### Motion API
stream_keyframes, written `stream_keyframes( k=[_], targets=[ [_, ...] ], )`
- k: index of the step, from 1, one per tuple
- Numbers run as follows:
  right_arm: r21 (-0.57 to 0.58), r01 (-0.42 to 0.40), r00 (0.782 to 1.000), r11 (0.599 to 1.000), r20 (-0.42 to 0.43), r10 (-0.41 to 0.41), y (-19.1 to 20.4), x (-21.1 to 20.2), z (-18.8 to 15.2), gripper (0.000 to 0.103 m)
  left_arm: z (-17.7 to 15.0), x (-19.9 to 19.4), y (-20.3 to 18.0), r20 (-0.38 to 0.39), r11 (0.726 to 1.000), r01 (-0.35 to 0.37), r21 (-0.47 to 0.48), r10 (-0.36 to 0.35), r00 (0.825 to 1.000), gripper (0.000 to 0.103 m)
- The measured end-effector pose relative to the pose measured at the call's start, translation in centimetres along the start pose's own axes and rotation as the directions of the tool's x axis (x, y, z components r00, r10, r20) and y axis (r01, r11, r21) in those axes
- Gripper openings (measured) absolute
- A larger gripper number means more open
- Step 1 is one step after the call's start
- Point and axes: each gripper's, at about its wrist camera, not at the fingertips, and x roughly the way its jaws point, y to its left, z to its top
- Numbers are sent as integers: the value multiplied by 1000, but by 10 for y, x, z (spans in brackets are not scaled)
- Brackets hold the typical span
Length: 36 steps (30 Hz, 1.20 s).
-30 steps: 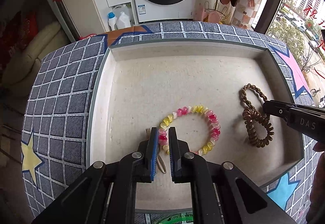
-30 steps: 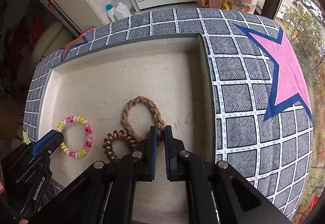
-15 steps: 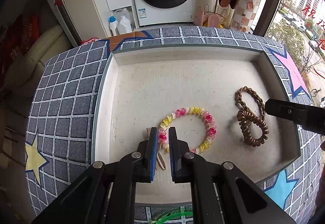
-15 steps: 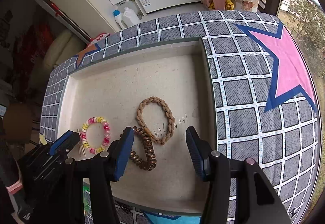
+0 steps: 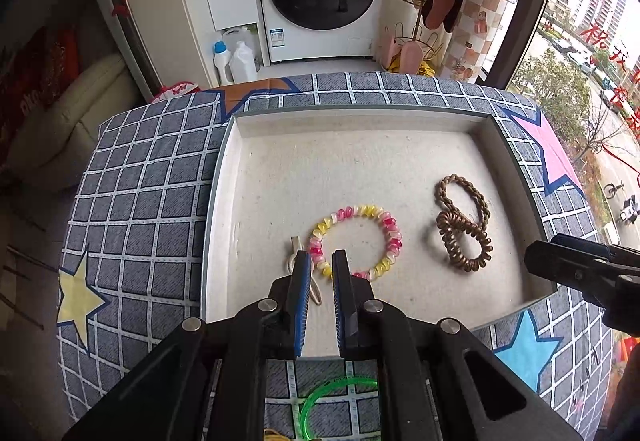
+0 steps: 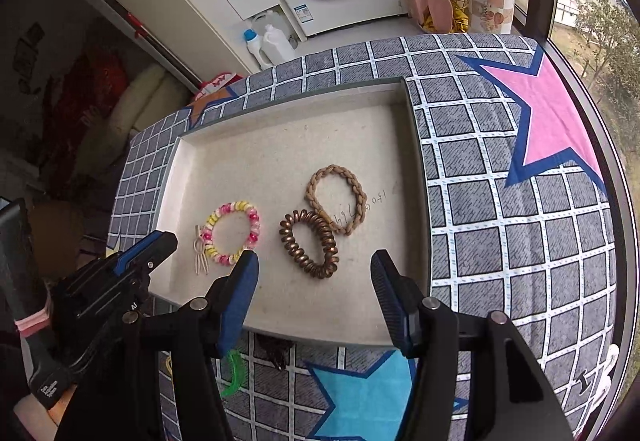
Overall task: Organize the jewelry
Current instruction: 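Open the right tool releasing the braided bracelet while the left tool releases the beaded bracelet, then move the left tool to the yellow hair tie while the right tool moves to the black claw clip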
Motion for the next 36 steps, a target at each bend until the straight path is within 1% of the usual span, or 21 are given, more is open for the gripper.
stream_keyframes(
  k=[3, 6, 12, 13, 14, 15, 16, 17, 18, 20, 23, 24, 25, 30, 32, 36],
  targets=[
    [-19, 8, 1000, 1000, -11, -8, 5, -6, -12, 63, -12, -4, 2, -14, 1000, -9, 15, 9, 1000, 23],
    [-41, 34, 999, 999, -21, -35, 10, -10, -24, 63, -24, -8, 5, -22, 999, -19, 26, 20, 1000, 23],
    [-69, 75, 996, 995, -40, -78, 17, -17, -48, 64, -43, -25, 19, -19, 1000, -15, -11, 15, 1000, 23],
    [-76, 82, 996, 994, -41, -85, 19, -18, -51, 66, -46, -28, 21, -19, 1000, -15, -15, 15, 1000, 23],
    [-84, 87, 995, 993, -41, -91, 21, -20, -55, 68, -49, -32, 23, -18, 1000, -16, -21, 16, 1000, 50],
    [-93, 90, 995, 992, -39, -94, 24, -23, -58, 71, -52, -35, 25, -21, 999, -20, -26, 20, 1000, 83],
    [-101, 92, 995, 991, -37, -96, 27, -25, -61, 72, -55, -39, 28, -6, 998, -39, -39, 39, 999, 103],
    [-111, 93, 995, 990, -37, -97, 30, -27, -64, 72, -59, -44, 30, 19, 997, -55, -45, 56, 998, 103],
    [-120, 96, 994, 988, -37, -101, 33, -28, -66, 72, -60, -49, 31, 25, 998, -53, -44, 55, 998, 103],
    [-139, 105, 993, 985, -36, -111, 39, -31, -72, 72, -65, -55, 34, 20, 998, -49, -46, 50, 999, 103],
    [-164, 122, 991, 979, -34, -130, 48, -33, -81, 72, -77, -64, 37, 25, 997, -68, -38, 69, 997, 103],
    [-171, 128, 990, 977, -35, -136, 51, -34, -84, 75, -83, -67, 38, 25, 997, -72, -38, 73, 997, 103],
    [-178, 132, 989, 975, -35, -141, 54, -34, -87, 81, -88, -70, 40, 23, 997, -75, -37, 76, 997, 103],
    [-213, 155, 986, 965, -33, -165, 67, -38, -100, 82, -116, -75, 49, -1, 995, -89, -40, 89, 996, 103],
    [-217, 163, 984, 962, -32, -174, 70, -38, -105, 86, -125, -76, 53, -15, 994, -93, -50, 93, 996, 103],
    [-226, 177, 982, 958, -28, -188, 75, -40, -114, 88, -138, -75, 61, -41, 993, -102, -62, 99, 994, 103]
  ],
)
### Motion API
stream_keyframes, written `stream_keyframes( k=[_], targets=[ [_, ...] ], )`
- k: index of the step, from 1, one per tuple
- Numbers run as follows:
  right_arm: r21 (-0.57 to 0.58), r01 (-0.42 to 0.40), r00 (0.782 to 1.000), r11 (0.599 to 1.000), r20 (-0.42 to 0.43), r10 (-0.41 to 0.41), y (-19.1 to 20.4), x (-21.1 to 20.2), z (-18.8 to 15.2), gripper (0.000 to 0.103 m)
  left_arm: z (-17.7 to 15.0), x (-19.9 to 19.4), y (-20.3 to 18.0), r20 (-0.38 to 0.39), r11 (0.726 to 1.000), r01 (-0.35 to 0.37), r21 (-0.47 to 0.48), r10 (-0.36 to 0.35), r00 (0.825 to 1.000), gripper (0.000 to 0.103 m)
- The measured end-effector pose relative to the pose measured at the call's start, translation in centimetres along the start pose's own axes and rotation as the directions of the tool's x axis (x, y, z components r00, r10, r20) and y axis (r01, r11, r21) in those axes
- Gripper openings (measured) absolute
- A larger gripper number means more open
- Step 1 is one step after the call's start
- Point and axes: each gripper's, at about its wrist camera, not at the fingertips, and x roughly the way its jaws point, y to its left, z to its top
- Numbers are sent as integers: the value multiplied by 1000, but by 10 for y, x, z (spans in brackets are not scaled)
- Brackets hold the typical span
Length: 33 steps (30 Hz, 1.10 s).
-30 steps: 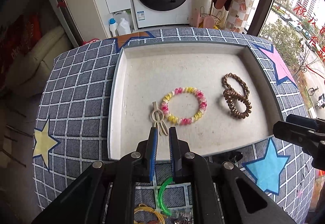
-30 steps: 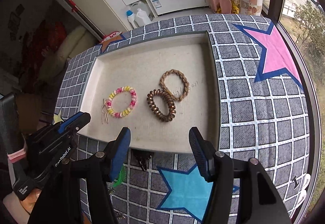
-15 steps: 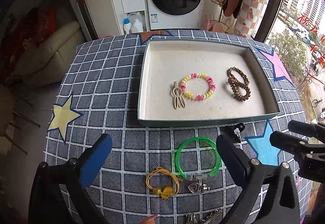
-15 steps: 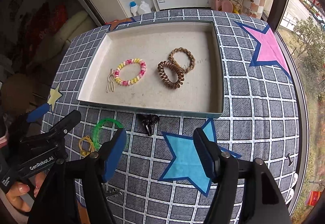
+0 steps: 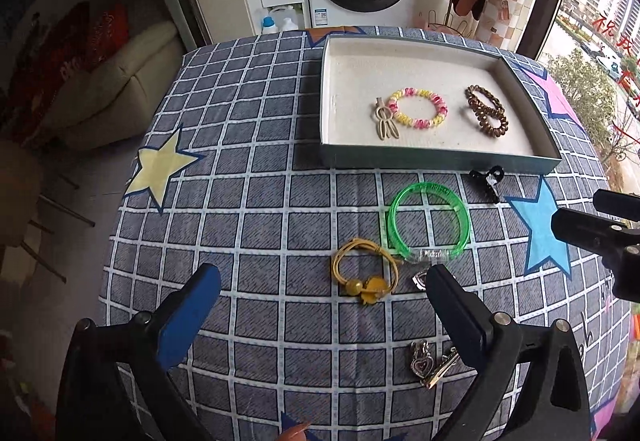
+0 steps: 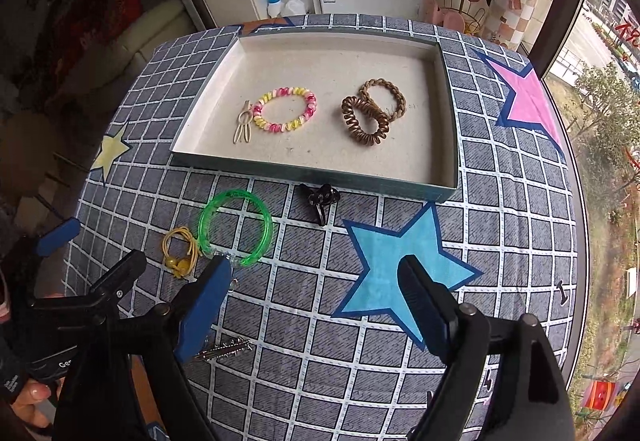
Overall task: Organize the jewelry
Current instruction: 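Move the left tool to the yellow hair tie while the right tool moves to the black claw clip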
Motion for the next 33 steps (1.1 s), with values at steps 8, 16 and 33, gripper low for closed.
stream_keyframes(
  k=[8, 16, 33],
  targets=[
    [18, 7, 1000, 1000, 11, -7, 1, 0, -14, 103, -19, 6, 13, -33, 1000, -6, -16, 5, 999, 103],
    [27, 22, 997, 999, -69, -20, -1, 12, -31, 103, -31, 24, 30, -98, 999, 10, -40, -14, 995, 103],
    [145, 39, 994, 989, -110, -23, -23, 43, -13, 103, -5, 65, 34, -136, 997, 31, -73, -41, 990, 103]
  ],
)
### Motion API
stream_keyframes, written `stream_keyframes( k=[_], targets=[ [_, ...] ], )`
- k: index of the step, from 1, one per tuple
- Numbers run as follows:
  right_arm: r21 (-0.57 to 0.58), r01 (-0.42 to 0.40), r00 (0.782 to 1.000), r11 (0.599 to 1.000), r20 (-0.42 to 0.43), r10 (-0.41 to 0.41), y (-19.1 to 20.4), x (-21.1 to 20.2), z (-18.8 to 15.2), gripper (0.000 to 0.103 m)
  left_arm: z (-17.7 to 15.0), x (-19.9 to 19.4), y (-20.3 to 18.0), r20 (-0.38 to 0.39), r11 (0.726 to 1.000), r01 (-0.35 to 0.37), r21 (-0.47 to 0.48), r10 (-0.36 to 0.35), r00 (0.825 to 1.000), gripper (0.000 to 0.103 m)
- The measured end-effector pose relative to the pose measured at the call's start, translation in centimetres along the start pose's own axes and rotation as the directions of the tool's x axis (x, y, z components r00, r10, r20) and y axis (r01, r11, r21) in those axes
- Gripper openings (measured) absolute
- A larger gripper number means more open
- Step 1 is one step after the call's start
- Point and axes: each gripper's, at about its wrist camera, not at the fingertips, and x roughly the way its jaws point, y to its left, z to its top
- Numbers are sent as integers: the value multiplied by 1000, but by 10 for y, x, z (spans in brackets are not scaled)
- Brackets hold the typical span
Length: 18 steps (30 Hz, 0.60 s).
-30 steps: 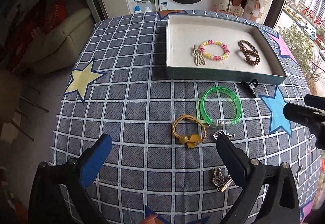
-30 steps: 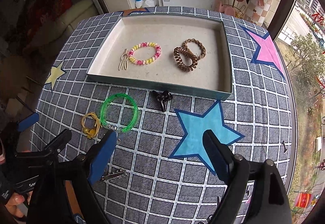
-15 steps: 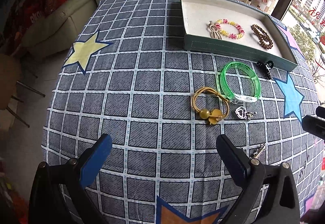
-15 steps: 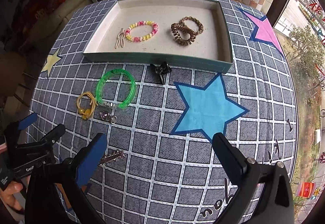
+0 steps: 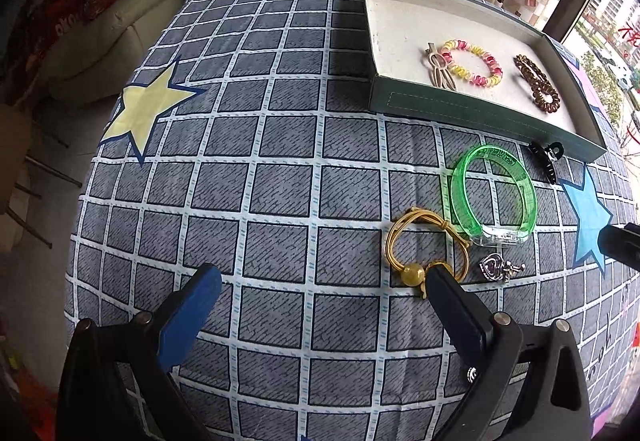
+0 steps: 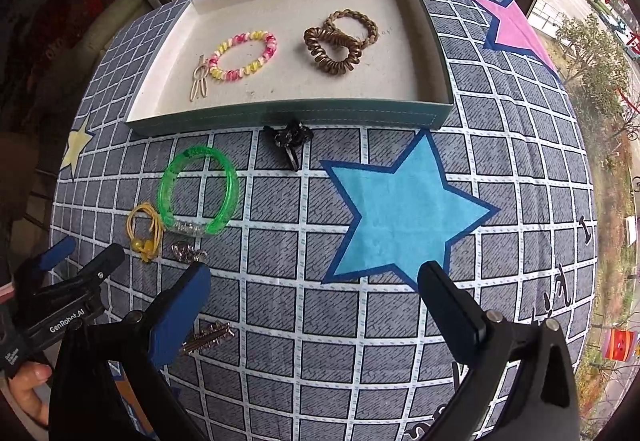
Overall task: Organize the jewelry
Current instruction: 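Move the left tool to the yellow hair tie while the right tool moves to the black claw clip, then grasp the yellow beaded hair tie with the left tool while the right tool grasps the black claw clip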
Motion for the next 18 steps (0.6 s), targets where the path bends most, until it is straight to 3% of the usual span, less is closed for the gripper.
stream_keyframes(
  k=[8, 10, 18],
  targets=[
    [-16, 20, 1000, 1000, 23, -20, -2, 14, 26, 101, 4, 13, -10, -11, 1000, 2, 26, -2, 1000, 103],
    [-25, 27, 999, 999, 20, -27, 0, 19, 32, 92, 6, 16, -13, -12, 999, 0, 36, 1, 1000, 103],
    [-44, 9, 1000, 999, 18, -8, 11, 38, 51, 79, 9, 23, -16, -18, 999, -8, 53, 9, 1000, 101]
  ],
)
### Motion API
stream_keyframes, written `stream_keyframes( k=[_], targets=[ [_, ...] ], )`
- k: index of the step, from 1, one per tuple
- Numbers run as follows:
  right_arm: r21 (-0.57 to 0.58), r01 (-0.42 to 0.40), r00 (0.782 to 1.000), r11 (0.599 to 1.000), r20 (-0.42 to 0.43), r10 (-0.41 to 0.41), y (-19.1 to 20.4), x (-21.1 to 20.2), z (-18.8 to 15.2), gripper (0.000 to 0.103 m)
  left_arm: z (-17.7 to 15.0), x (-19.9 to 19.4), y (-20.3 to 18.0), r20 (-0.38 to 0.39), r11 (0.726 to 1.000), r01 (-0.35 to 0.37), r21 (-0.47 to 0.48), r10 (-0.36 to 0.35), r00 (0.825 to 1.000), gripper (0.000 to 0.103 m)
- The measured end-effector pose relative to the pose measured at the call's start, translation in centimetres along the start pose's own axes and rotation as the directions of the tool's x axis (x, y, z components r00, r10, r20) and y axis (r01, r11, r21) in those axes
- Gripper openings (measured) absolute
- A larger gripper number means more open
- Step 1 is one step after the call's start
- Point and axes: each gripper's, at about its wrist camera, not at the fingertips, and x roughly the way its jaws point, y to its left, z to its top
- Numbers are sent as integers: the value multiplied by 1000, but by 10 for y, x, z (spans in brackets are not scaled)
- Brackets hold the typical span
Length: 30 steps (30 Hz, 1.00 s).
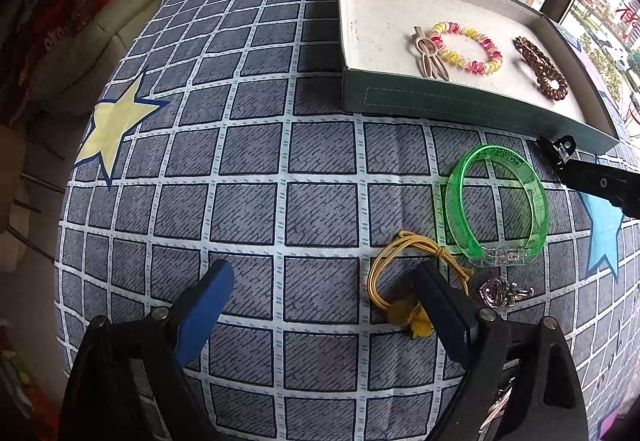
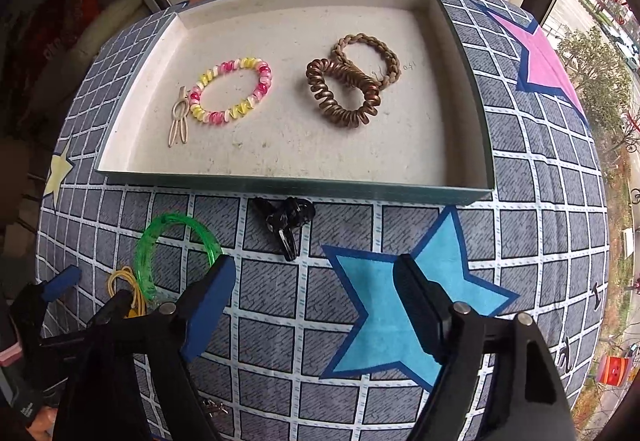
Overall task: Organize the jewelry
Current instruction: 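Grasp the yellow beaded hair tie with the left tool while the right tool grasps the black claw clip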
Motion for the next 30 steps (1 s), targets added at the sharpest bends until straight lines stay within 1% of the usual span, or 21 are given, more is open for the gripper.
stream_keyframes(
  k=[5, 8, 10, 12, 13, 14, 15, 16, 17, 18, 19, 20, 23, 25, 30],
  targets=[
    [-4, -12, 1000, 1000, 3, 12, 8, 11, 11, 74, 2, 1, 1, 12, 1000, 13, 20, -13, 1000, 95],
    [0, -15, 1000, 1000, 2, 15, 16, 20, 20, 70, 5, 0, -4, 19, 999, 31, 34, -32, 999, 85],
    [6, -13, 1000, 1000, 1, 13, 19, 24, 22, 64, 4, -2, -9, 23, 999, 29, 44, -30, 999, 82],
    [9, -8, 1000, 1000, 6, 8, 23, 27, 24, 62, 3, -4, -18, 28, 998, 39, 50, -41, 999, 77],
    [7, -7, 1000, 1000, 8, 6, 25, 27, 24, 58, 3, -5, -21, 29, 997, 51, 52, -52, 998, 70],
    [4, -4, 1000, 1000, 11, 4, 27, 28, 25, 55, 4, -5, -24, 30, 997, 58, 56, -60, 998, 66],
    [1, -4, 1000, 1000, 12, 4, 30, 29, 26, 46, 4, -6, -29, 34, 996, 60, 64, -63, 997, 63],
    [-1, 0, 1000, 1000, 13, 0, 33, 30, 26, 37, 5, -7, -33, 38, 995, 66, 76, -69, 997, 54],
    [-1, 0, 1000, 1000, 12, 0, 39, 35, 29, 34, 4, -7, -39, 44, 994, 71, 88, -75, 996, 40],
    [3, -4, 1000, 1000, 14, 4, 40, 36, 30, 32, 4, -7, -43, 45, 992, 75, 100, -80, 996, 34],
    [6, -11, 1000, 1000, 16, 11, 41, 36, 30, 31, 5, -7, -47, 44, 991, 80, 108, -85, 995, 22],
    [6, -15, 1000, 1000, 21, 15, 40, 34, 28, 30, 6, -7, -52, 41, 990, 88, 112, -94, 995, 15],
    [2, -27, 999, 1000, 24, 27, 40, 30, 26, 25, 9, -8, -55, 33, 988, 128, 85, -131, 991, 15],
    [6, -43, 999, 999, 30, 43, 38, 26, 24, 25, 10, -12, -53, 39, 986, 148, 71, -151, 988, 15],
    [33, -84, 996, 996, 40, 83, 29, 14, 19, 25, 10, -22, -50, 54, 983, 171, 71, -175, 983, 15]
  ],
)
